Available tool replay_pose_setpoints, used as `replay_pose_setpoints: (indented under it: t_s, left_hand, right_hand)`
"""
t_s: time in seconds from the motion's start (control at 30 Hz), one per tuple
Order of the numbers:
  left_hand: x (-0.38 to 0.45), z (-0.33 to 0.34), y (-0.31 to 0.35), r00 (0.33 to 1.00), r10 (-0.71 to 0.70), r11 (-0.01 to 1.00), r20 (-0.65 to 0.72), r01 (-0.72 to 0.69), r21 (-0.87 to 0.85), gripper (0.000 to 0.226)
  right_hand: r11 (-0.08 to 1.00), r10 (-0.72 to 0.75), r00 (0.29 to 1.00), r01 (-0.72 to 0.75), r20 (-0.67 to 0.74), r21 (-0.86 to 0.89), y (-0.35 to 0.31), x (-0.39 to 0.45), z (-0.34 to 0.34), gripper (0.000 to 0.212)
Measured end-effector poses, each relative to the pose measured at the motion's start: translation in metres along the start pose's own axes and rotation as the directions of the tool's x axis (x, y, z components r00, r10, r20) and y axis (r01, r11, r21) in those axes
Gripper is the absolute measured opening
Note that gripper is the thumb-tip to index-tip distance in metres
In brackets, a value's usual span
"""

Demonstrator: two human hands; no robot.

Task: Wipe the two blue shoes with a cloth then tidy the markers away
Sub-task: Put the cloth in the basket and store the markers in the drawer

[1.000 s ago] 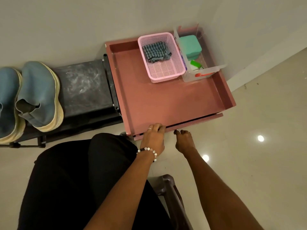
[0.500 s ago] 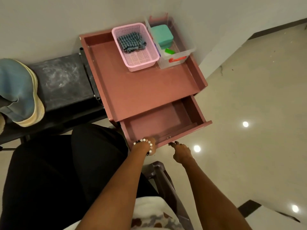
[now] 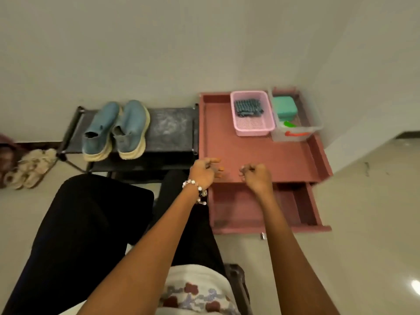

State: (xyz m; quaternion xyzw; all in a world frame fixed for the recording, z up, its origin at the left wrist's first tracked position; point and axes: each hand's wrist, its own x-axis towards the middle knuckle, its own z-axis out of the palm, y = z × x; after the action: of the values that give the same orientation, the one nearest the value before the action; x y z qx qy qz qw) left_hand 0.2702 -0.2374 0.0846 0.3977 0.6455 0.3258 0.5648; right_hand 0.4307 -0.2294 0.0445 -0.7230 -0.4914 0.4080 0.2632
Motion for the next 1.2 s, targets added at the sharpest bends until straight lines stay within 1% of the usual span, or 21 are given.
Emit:
replay_pose_setpoints:
  t_s: [0.07, 0.13, 0.2, 0.27, 0.33, 0.4, 0.53, 0.67, 0.77, 0.87, 0.93, 1.03, 1.1, 1.2]
  left_hand:
    - [-0.006, -0.036, 0.008, 0.992, 0.011, 0.997, -0.128, -0.021, -0.073, 0.024]
    - [-0.015, -0.072, 0.006, 0.974, 0.006, 0.997, -0.228, -0.024, -0.073, 0.021]
    - [-0.026, -0.111, -0.003, 0.942, -0.015, 0.996, -0.336, -0.014, -0.084, 0.022]
    - [-0.041, -0.147, -0.018, 0.898, -0.069, 0.991, -0.434, 0.012, -0.132, 0.021]
    - [-0.062, -0.180, -0.036, 0.851, -0.131, 0.982, -0.508, 0.041, -0.185, 0.019]
    - [-0.084, -0.212, -0.057, 0.803, -0.192, 0.973, -0.564, 0.080, -0.217, 0.018]
    - [-0.122, -0.272, -0.110, 0.709, -0.324, 0.933, -0.626, 0.127, -0.337, 0.021]
    - [-0.141, -0.324, -0.157, 0.617, -0.452, 0.862, -0.644, 0.118, -0.493, 0.020]
    - [-0.138, -0.355, -0.191, 0.571, -0.536, 0.811, -0.622, 0.142, -0.568, 0.021]
    - [-0.123, -0.384, -0.227, 0.551, -0.610, 0.752, -0.569, 0.175, -0.636, 0.022]
    - [-0.105, -0.404, -0.254, 0.544, -0.649, 0.716, -0.532, 0.201, -0.668, 0.022]
    - [-0.069, -0.430, -0.301, 0.534, -0.693, 0.672, -0.484, 0.239, -0.701, 0.020]
    - [-0.039, -0.442, -0.333, 0.533, -0.703, 0.666, -0.471, 0.260, -0.699, 0.019]
    - [0.014, -0.452, -0.387, 0.556, -0.712, 0.648, -0.428, 0.287, -0.706, 0.020]
  right_hand:
    - [0.995, -0.084, 0.996, 0.084, 0.016, 0.051, -0.042, 0.008, 0.025, 0.026]
    - [0.977, -0.207, 0.975, 0.202, 0.079, 0.075, -0.087, 0.002, 0.055, 0.024]
    - [0.940, -0.338, 0.929, 0.326, 0.151, 0.096, -0.132, -0.019, 0.084, 0.019]
    - [0.902, -0.431, 0.872, 0.417, 0.233, 0.109, -0.163, -0.038, 0.113, 0.020]
    - [0.877, -0.477, 0.816, 0.467, 0.326, 0.113, -0.182, -0.056, 0.142, 0.021]
    - [0.871, -0.475, 0.778, 0.481, 0.411, 0.098, -0.194, -0.075, 0.171, 0.021]
    - [0.888, -0.428, 0.738, 0.452, 0.521, 0.090, -0.201, -0.106, 0.227, 0.019]
    - [0.908, -0.325, 0.696, 0.418, 0.640, 0.007, -0.198, -0.124, 0.294, 0.019]
    - [0.909, -0.222, 0.666, 0.405, 0.712, -0.096, -0.189, -0.123, 0.356, 0.021]
    - [0.898, -0.106, 0.661, 0.384, 0.743, -0.213, -0.174, -0.111, 0.420, 0.019]
    - [0.882, -0.042, 0.679, 0.370, 0.733, -0.292, -0.156, -0.094, 0.463, 0.017]
    - [0.824, 0.064, 0.736, 0.342, 0.674, -0.452, -0.103, -0.048, 0.530, 0.012]
    - [0.774, 0.126, 0.781, 0.308, 0.611, -0.553, -0.067, -0.019, 0.566, 0.013]
    - [0.734, 0.159, 0.808, 0.287, 0.567, -0.615, -0.037, 0.011, 0.606, 0.014]
